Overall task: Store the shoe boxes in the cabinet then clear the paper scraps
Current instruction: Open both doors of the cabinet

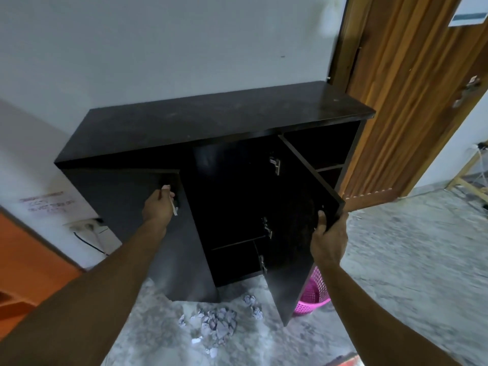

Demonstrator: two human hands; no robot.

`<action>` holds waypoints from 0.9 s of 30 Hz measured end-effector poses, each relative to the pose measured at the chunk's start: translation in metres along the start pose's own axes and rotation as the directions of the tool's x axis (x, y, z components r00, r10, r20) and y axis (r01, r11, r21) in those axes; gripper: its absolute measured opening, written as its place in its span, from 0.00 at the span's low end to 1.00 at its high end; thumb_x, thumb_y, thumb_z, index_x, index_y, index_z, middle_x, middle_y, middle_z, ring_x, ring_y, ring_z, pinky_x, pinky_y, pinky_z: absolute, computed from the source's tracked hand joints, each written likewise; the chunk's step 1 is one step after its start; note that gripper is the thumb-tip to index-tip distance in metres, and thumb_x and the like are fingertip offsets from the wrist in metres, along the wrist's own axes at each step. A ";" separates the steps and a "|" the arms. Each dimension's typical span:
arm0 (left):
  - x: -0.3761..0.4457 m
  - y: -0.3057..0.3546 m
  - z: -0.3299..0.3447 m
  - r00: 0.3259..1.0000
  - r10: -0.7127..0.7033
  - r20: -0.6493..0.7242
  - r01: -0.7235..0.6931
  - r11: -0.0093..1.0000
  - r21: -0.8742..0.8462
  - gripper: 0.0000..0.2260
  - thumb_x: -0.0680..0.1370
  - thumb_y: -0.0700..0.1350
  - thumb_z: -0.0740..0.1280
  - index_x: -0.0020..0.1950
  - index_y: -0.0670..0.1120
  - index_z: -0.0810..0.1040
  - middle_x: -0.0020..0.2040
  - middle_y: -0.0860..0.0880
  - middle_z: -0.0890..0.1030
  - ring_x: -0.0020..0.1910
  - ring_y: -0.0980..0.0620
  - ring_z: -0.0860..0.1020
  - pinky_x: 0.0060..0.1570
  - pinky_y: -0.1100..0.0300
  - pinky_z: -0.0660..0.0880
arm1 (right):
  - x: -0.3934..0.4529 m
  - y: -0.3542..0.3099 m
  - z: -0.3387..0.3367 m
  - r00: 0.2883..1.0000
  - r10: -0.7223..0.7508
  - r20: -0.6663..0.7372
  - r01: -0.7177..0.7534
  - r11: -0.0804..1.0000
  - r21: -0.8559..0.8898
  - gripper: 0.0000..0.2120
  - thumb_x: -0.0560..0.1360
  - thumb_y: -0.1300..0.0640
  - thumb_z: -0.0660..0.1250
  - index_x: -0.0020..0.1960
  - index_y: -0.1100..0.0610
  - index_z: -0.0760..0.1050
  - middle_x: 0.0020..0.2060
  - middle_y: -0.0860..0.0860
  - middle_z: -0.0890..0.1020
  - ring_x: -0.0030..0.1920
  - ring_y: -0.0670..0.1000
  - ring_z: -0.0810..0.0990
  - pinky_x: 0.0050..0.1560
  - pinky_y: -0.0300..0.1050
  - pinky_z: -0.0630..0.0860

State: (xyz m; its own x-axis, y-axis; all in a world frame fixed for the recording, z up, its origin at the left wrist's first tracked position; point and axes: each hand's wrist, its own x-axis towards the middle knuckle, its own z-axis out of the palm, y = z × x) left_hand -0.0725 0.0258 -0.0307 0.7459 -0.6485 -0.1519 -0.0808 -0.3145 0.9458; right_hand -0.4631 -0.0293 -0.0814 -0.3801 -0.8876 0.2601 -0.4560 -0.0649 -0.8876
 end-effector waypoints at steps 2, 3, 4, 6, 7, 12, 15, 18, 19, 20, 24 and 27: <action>-0.005 -0.008 -0.008 1.000 0.019 -0.003 -0.019 1.000 0.008 0.16 0.80 0.64 0.59 0.43 0.57 0.80 0.50 0.49 0.84 0.51 0.44 0.83 0.62 0.40 0.80 | 0.002 0.000 -0.002 1.000 0.010 -0.003 -0.010 1.000 -0.029 0.25 0.83 0.44 0.60 0.75 0.54 0.62 0.63 0.63 0.81 0.59 0.69 0.81 0.55 0.62 0.79; 0.001 -0.021 -0.011 1.000 0.023 -0.002 -0.023 1.000 0.004 0.17 0.78 0.66 0.59 0.41 0.57 0.81 0.50 0.48 0.85 0.50 0.42 0.83 0.60 0.40 0.80 | 0.003 -0.001 -0.002 1.000 0.021 -0.004 -0.021 0.999 -0.049 0.25 0.83 0.44 0.60 0.76 0.54 0.61 0.63 0.64 0.81 0.58 0.70 0.81 0.55 0.63 0.79; 0.000 -0.028 -0.016 0.999 0.030 -0.012 -0.030 1.000 0.006 0.18 0.78 0.66 0.59 0.40 0.57 0.81 0.48 0.46 0.85 0.48 0.40 0.83 0.57 0.40 0.80 | 0.002 -0.004 -0.002 1.000 0.026 -0.004 -0.026 0.997 -0.069 0.26 0.84 0.45 0.60 0.77 0.54 0.60 0.63 0.65 0.81 0.58 0.71 0.80 0.55 0.63 0.78; -0.028 -0.019 -0.023 0.998 0.043 -0.040 -0.042 0.999 0.019 0.19 0.80 0.62 0.59 0.39 0.53 0.81 0.42 0.45 0.83 0.48 0.36 0.83 0.49 0.45 0.80 | 0.003 -0.007 -0.003 0.999 0.051 -0.008 -0.052 0.994 -0.100 0.27 0.84 0.45 0.60 0.78 0.53 0.58 0.63 0.66 0.80 0.58 0.72 0.80 0.56 0.65 0.77; -0.044 -0.015 -0.027 0.997 0.055 -0.058 -0.054 0.998 0.015 0.18 0.83 0.58 0.60 0.41 0.50 0.80 0.41 0.45 0.81 0.48 0.36 0.82 0.44 0.51 0.77 | 0.002 -0.009 -0.002 0.997 0.075 -0.005 -0.075 0.992 -0.106 0.26 0.84 0.44 0.59 0.78 0.53 0.58 0.63 0.66 0.80 0.59 0.72 0.80 0.57 0.65 0.77; -0.094 -0.026 -0.067 0.983 0.146 -0.107 -0.135 0.985 0.105 0.17 0.87 0.49 0.57 0.61 0.39 0.80 0.60 0.37 0.82 0.64 0.34 0.78 0.56 0.50 0.71 | -0.015 -0.012 0.009 0.960 0.279 -0.038 -0.281 0.956 -0.082 0.25 0.83 0.43 0.61 0.71 0.57 0.61 0.63 0.66 0.78 0.62 0.71 0.78 0.61 0.70 0.74; -0.097 -0.051 -0.102 0.982 0.140 -0.125 -0.123 0.983 0.134 0.17 0.87 0.53 0.58 0.54 0.41 0.79 0.55 0.39 0.83 0.58 0.35 0.79 0.52 0.50 0.71 | -0.045 -0.021 0.019 0.919 0.368 -0.139 -0.380 0.922 -0.074 0.28 0.82 0.48 0.63 0.75 0.59 0.60 0.70 0.66 0.70 0.70 0.71 0.70 0.68 0.70 0.65; -0.102 -0.065 -0.139 0.984 0.129 -0.123 -0.118 0.988 0.095 0.17 0.86 0.54 0.59 0.47 0.45 0.79 0.44 0.41 0.83 0.49 0.37 0.80 0.45 0.50 0.73 | -0.086 -0.034 0.025 0.921 0.364 -0.140 -0.379 0.919 -0.104 0.29 0.80 0.50 0.65 0.75 0.60 0.60 0.69 0.66 0.68 0.70 0.70 0.68 0.68 0.70 0.64; -0.105 -0.067 -0.152 0.986 0.118 -0.119 -0.108 0.991 0.084 0.17 0.86 0.54 0.60 0.42 0.47 0.77 0.40 0.44 0.81 0.44 0.39 0.80 0.41 0.53 0.71 | -0.100 -0.038 0.026 0.929 0.351 -0.119 -0.364 0.925 -0.114 0.28 0.80 0.51 0.65 0.74 0.60 0.62 0.69 0.66 0.68 0.69 0.71 0.69 0.67 0.69 0.65; -0.109 -0.069 -0.165 0.986 0.115 -0.123 -0.107 0.992 0.071 0.17 0.86 0.54 0.60 0.40 0.49 0.75 0.37 0.46 0.80 0.41 0.41 0.78 0.38 0.54 0.69 | -0.112 -0.042 0.026 0.937 0.339 -0.090 -0.347 0.931 -0.112 0.26 0.79 0.52 0.65 0.73 0.60 0.63 0.68 0.66 0.69 0.68 0.71 0.69 0.66 0.69 0.66; -0.110 -0.081 -0.214 0.988 0.094 -0.125 -0.088 0.995 0.051 0.17 0.86 0.55 0.60 0.45 0.45 0.76 0.39 0.44 0.80 0.39 0.42 0.78 0.36 0.55 0.69 | -0.160 -0.053 0.029 0.977 0.193 0.093 -0.184 0.979 -0.091 0.23 0.76 0.51 0.64 0.69 0.61 0.70 0.62 0.66 0.78 0.62 0.68 0.77 0.62 0.60 0.73; -0.100 -0.092 -0.247 0.987 0.081 -0.138 -0.070 0.995 0.077 0.17 0.86 0.55 0.58 0.50 0.45 0.78 0.44 0.42 0.83 0.45 0.40 0.81 0.46 0.47 0.78 | -0.192 -0.059 0.031 0.958 0.121 0.259 -0.105 0.992 -0.077 0.17 0.80 0.54 0.65 0.67 0.59 0.72 0.59 0.61 0.81 0.59 0.63 0.81 0.57 0.51 0.74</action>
State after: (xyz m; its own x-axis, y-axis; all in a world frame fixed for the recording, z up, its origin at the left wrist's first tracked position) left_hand 0.0240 0.2909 -0.0320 0.8212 -0.5697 -0.0340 -0.1840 -0.3207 0.9291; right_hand -0.3383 0.1308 -0.0913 -0.2110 -0.9765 0.0434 -0.4740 0.0634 -0.8782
